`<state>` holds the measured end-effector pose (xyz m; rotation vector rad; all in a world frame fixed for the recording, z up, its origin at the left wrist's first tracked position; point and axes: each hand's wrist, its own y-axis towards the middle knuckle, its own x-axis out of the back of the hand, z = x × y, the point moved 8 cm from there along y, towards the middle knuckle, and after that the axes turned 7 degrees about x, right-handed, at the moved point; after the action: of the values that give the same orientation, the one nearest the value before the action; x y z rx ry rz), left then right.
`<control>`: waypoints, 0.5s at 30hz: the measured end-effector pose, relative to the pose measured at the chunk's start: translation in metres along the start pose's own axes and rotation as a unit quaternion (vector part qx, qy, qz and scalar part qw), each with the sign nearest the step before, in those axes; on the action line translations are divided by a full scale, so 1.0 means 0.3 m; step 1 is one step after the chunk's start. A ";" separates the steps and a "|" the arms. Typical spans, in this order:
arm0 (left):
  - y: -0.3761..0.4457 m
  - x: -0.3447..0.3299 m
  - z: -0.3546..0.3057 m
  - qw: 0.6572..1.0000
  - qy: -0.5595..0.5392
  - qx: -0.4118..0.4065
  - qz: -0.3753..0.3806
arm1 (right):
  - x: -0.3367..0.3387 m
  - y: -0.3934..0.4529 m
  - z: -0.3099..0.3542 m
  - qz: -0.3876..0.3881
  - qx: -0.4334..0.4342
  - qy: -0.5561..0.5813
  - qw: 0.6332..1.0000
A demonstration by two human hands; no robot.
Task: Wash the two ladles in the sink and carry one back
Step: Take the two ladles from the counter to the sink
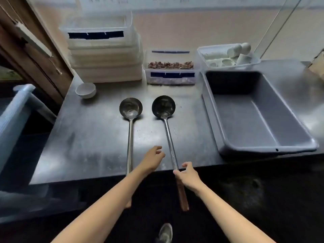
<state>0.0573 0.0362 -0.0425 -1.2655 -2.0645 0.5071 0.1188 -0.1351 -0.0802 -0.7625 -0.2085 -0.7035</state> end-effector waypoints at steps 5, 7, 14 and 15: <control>0.048 -0.089 0.058 0.993 -0.102 0.053 0.031 | -0.059 0.014 -0.032 0.013 0.016 0.034 0.999; 0.061 -0.108 0.068 0.990 -0.119 0.056 0.047 | -0.071 0.013 -0.027 0.030 0.021 0.068 0.997; 0.069 -0.163 0.067 0.952 -0.270 0.088 0.111 | -0.050 -0.026 0.059 0.001 0.084 0.134 0.987; 0.068 -0.170 0.059 0.949 -0.281 0.084 0.117 | -0.046 -0.032 0.068 -0.007 0.089 0.135 0.987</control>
<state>0.0740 0.0005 -0.0847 -1.3794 -2.2576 1.2484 0.1035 -0.1189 -0.0658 -0.4891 -0.0291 -0.7832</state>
